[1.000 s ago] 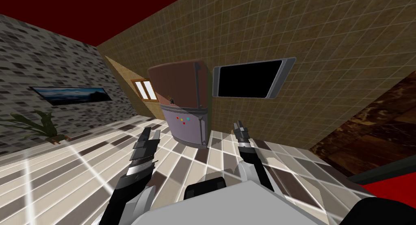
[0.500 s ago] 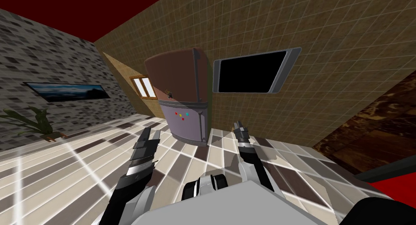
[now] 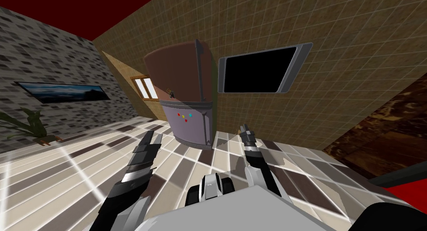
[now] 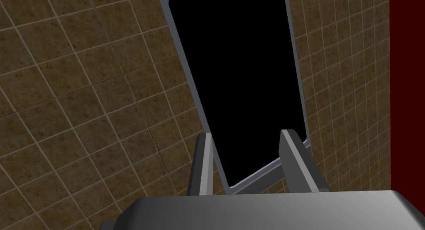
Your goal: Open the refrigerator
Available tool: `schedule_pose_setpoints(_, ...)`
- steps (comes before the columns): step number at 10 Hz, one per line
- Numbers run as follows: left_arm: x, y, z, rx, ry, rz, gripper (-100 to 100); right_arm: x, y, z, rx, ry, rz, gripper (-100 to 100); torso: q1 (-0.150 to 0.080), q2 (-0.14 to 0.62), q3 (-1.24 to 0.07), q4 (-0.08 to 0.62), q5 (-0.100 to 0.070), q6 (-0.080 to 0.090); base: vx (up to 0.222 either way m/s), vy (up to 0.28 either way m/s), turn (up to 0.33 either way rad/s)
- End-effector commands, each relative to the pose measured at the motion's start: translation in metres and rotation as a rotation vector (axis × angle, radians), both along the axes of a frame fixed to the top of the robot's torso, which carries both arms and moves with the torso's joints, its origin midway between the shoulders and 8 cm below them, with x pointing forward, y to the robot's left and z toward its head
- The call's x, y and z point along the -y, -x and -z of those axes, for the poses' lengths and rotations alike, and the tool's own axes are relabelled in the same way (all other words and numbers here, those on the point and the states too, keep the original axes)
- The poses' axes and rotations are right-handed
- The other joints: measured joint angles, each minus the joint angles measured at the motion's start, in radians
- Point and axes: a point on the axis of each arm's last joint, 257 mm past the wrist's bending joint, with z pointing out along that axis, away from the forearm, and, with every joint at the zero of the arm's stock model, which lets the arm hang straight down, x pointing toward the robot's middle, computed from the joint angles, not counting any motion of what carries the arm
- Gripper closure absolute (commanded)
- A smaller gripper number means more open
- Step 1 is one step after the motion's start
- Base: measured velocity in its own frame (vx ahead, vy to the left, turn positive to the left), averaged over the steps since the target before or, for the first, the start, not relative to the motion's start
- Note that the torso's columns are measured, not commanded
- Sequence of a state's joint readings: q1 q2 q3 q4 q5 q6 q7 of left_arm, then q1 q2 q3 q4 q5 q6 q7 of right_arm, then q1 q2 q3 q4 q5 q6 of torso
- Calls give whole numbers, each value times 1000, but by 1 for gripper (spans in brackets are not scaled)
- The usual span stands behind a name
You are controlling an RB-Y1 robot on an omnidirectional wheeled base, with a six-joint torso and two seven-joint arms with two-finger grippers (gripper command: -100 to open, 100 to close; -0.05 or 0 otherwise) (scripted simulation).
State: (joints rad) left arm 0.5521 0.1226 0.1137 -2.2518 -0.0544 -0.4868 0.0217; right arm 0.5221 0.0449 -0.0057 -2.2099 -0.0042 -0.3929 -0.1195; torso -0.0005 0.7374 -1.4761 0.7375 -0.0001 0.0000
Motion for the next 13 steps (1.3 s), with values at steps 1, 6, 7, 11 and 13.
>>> schedule_pose_setpoints(1, -12, 0, 0, -38, -36, -3, -100, 0, 0, 0, 0, 0, 0, 0, 0, 0, 0, 0, 0, 0, 70, -60, -12)
schedule_pose_setpoints(6, -40, 3, -6, -113, -98, -24, -100, 0, 0, 0, 0, 0, 0, 0, 1, 0, 0, 0, 0, 0, 84, -70, -15)
schedule_pose_setpoints(7, -46, 4, -8, -129, -110, -30, -100, 0, 0, 0, 0, 0, 0, 0, 1, 0, 0, 0, 0, 0, 89, -56, -16)
schedule_pose_setpoints(11, -69, 6, -20, -197, -164, -53, -100, 0, 0, 0, 0, 0, 0, 0, -1, 0, 0, 0, 0, 0, 104, -87, -18)
schedule_pose_setpoints(13, -80, 6, -26, -234, -193, -66, -100, 0, 0, 0, 0, 0, 0, 0, 0, 1, 0, 0, 0, 0, 105, -93, -23)
